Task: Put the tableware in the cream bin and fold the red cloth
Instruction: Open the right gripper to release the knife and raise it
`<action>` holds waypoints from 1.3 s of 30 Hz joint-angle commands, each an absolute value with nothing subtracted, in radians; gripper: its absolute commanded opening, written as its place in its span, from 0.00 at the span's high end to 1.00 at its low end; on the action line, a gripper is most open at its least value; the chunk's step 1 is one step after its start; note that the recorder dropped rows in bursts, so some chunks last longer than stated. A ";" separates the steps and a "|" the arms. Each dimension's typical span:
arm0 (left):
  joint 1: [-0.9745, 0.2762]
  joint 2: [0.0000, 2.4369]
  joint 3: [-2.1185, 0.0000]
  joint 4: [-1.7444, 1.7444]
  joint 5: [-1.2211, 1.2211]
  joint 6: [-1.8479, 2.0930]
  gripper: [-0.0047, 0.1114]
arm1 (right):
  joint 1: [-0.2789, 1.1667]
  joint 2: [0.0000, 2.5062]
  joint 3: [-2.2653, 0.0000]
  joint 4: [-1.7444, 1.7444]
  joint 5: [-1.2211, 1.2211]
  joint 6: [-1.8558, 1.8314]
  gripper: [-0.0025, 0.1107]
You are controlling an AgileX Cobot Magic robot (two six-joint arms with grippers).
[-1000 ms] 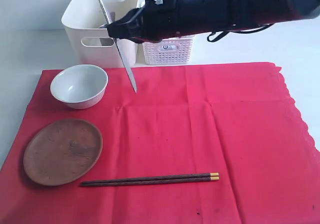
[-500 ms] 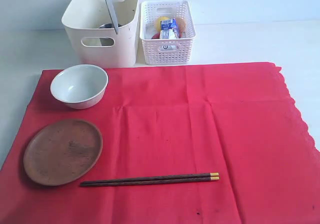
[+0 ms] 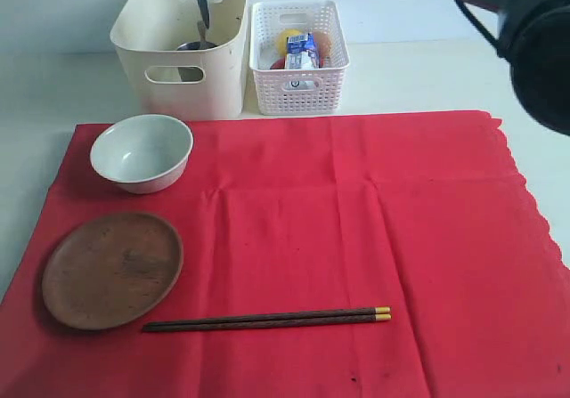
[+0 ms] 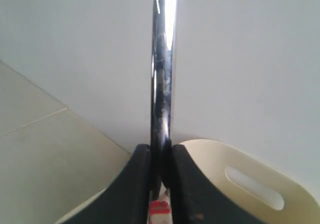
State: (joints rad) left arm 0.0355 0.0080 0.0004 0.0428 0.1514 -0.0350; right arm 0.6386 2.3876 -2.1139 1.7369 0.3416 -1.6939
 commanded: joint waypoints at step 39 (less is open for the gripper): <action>0.039 0.005 0.000 0.037 0.148 -0.035 0.96 | 0.643 2.205 -2.091 0.563 0.506 -0.654 0.56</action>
